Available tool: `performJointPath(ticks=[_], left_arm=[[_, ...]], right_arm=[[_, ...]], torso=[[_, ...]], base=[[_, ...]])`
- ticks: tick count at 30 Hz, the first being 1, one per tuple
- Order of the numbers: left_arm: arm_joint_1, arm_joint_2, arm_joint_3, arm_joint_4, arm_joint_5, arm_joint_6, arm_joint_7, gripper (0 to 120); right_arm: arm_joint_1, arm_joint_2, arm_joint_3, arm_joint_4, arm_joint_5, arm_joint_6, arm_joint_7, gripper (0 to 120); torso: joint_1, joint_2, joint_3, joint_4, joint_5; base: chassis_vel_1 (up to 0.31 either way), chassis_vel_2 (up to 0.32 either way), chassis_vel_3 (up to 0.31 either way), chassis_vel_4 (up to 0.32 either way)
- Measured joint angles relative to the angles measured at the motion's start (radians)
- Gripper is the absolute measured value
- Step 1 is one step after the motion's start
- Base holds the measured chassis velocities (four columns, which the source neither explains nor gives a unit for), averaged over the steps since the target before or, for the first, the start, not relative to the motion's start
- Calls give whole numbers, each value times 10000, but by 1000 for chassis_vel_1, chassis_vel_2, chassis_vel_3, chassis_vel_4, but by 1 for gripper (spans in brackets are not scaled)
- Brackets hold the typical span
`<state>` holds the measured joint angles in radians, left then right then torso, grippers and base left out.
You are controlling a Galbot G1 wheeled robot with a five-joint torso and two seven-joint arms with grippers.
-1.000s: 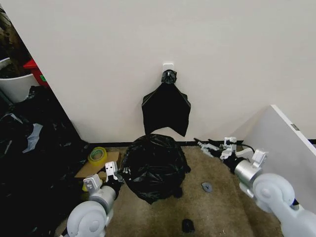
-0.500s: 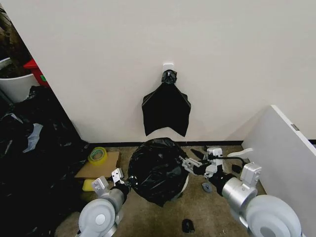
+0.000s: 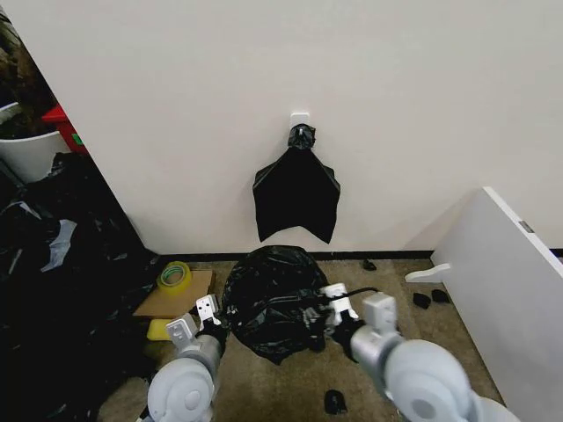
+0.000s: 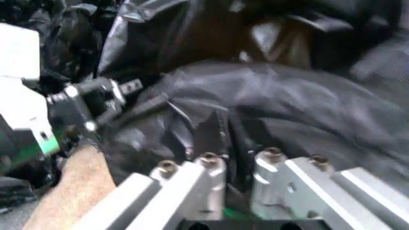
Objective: Place the garbage bag over the trash bin.
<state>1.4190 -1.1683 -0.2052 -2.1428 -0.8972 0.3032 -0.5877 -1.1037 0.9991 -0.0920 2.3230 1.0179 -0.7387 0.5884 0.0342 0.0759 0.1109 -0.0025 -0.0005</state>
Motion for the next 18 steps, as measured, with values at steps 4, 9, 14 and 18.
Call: performJointPath(ticks=[4, 9, 14, 18], left_arm=[[68, -51, 30, 36, 513, -69, 145, 0], [108, -110, 42, 74, 1005, -182, 304, 0], [208, -151, 125, 105, 1698, -350, 577, 0], [221, -59, 236, 148, 1874, -421, 678, 0]], right_arm=[[807, 380, -863, -468, 632, 1, 944, 0], [1390, 773, -1610, -1226, 781, 5, 1758, 0], [1988, 1545, -2265, -2538, 774, 20, 3033, 0], [2342, 1996, -2622, -3421, 669, 33, 3853, 0]], torso=[[0, 0, 0, 3, -4], [0, 0, 0, -2, -2], [0, 0, 0, 1, -1], [0, 0, 0, 0, -2]], base=[[0, 0, 0, 0], [0, 0, 0, 0], [0, 0, 0, 0], [0, 0, 0, 0]])
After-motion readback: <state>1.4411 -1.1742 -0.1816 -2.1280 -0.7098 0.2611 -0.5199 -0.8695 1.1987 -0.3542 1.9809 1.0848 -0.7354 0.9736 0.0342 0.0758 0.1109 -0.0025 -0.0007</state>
